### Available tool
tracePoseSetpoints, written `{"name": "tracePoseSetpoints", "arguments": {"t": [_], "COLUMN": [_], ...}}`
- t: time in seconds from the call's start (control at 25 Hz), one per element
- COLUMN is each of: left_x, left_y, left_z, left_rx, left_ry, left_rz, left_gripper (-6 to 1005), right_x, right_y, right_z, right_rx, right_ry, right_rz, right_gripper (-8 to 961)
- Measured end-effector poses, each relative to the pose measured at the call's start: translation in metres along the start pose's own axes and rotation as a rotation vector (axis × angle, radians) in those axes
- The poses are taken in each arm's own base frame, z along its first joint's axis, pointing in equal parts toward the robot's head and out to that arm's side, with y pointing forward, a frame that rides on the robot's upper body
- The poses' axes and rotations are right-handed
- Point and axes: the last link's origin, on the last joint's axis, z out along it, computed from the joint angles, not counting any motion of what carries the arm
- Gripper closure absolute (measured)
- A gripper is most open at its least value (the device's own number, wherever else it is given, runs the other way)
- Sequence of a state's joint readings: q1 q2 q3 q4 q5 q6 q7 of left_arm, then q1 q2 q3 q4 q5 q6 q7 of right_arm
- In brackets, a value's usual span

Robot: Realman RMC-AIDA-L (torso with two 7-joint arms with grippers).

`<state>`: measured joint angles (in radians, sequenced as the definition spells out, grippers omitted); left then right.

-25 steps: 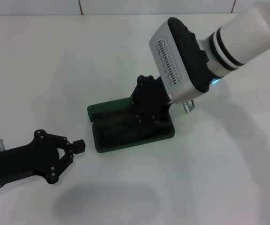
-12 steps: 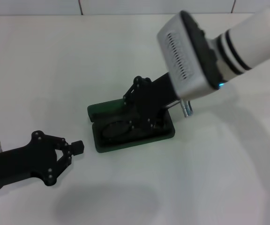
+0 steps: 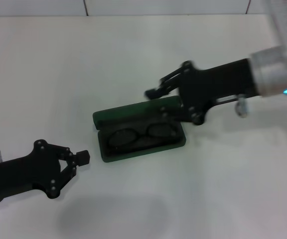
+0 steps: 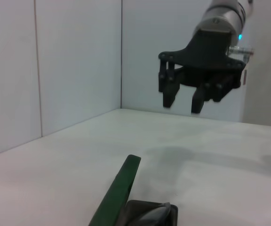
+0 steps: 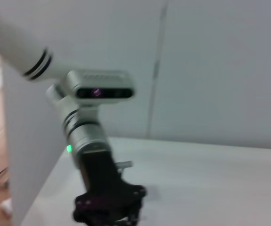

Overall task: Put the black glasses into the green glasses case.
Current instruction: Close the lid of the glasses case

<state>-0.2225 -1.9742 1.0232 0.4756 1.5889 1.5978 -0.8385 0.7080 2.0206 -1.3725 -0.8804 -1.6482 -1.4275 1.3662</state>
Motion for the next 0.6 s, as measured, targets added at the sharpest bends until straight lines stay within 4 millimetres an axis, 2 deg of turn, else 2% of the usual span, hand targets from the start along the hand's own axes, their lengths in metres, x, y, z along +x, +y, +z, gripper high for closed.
{"name": "tracePoseSetpoints", "arguments": {"t": [0.24, 0.36, 0.48, 0.6], "left_x": [0.003, 0.005, 0.005, 0.001], "left_y": [-0.002, -0.004, -0.007, -0.01], "left_z": [0.006, 0.012, 0.017, 0.023], "left_rx": [-0.015, -0.021, -0.014, 0.015], "left_ry": [0.005, 0.007, 0.004, -0.024], "left_rz": [0.007, 0.008, 0.004, -0.014], "left_gripper": [957, 957, 956, 956], "right_x": [0.052, 0.085, 0.114, 0.124], "right_y": [0.017, 0.036, 0.06, 0.076], "right_z": [-0.048, -0.065, -0.075, -0.079], "right_rx": [0.181, 0.259, 0.302, 0.316], "right_ry": [-0.063, -0.07, -0.079, -0.103], "right_rz": [0.126, 0.181, 0.238, 0.229], "right_gripper": [634, 619, 478, 351]}}
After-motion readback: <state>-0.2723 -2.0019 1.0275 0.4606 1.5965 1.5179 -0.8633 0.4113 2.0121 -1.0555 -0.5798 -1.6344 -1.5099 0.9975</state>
